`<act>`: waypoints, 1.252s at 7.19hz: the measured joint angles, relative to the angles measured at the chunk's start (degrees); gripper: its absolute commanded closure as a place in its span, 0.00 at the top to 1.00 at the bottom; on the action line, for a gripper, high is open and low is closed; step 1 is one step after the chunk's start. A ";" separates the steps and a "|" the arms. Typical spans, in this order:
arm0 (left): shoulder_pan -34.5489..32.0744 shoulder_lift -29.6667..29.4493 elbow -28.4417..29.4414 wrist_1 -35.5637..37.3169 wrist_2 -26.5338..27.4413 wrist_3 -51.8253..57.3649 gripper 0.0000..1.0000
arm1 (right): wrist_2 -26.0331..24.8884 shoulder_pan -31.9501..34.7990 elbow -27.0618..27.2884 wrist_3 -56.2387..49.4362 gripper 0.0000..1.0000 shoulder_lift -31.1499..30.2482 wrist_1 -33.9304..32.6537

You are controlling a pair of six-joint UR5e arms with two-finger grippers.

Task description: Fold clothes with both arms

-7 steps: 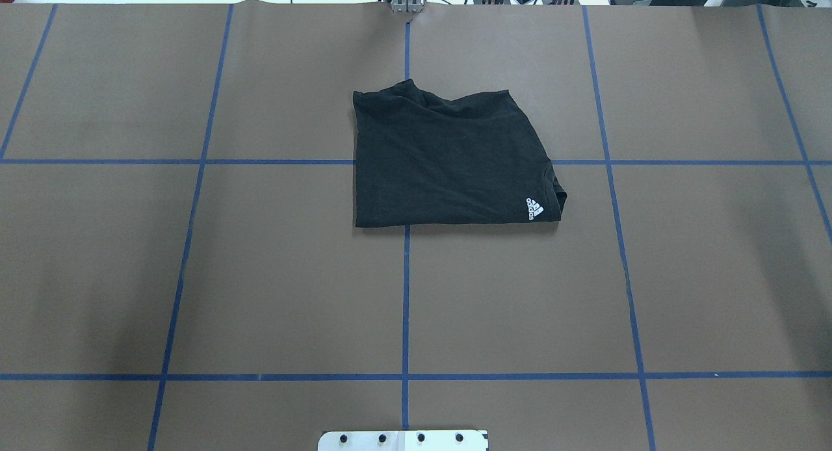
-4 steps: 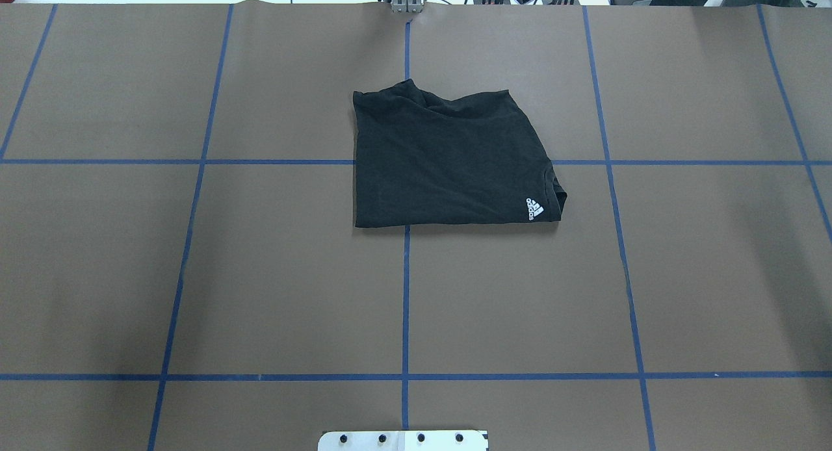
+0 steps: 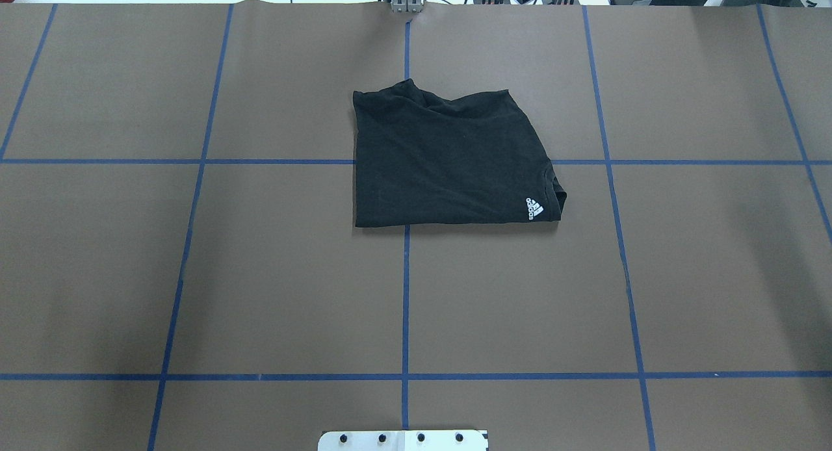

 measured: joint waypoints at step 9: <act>0.04 1.53 -0.42 0.03 0.25 -0.41 0.99 | -0.65 -0.93 -1.04 0.12 1.00 3.57 -2.73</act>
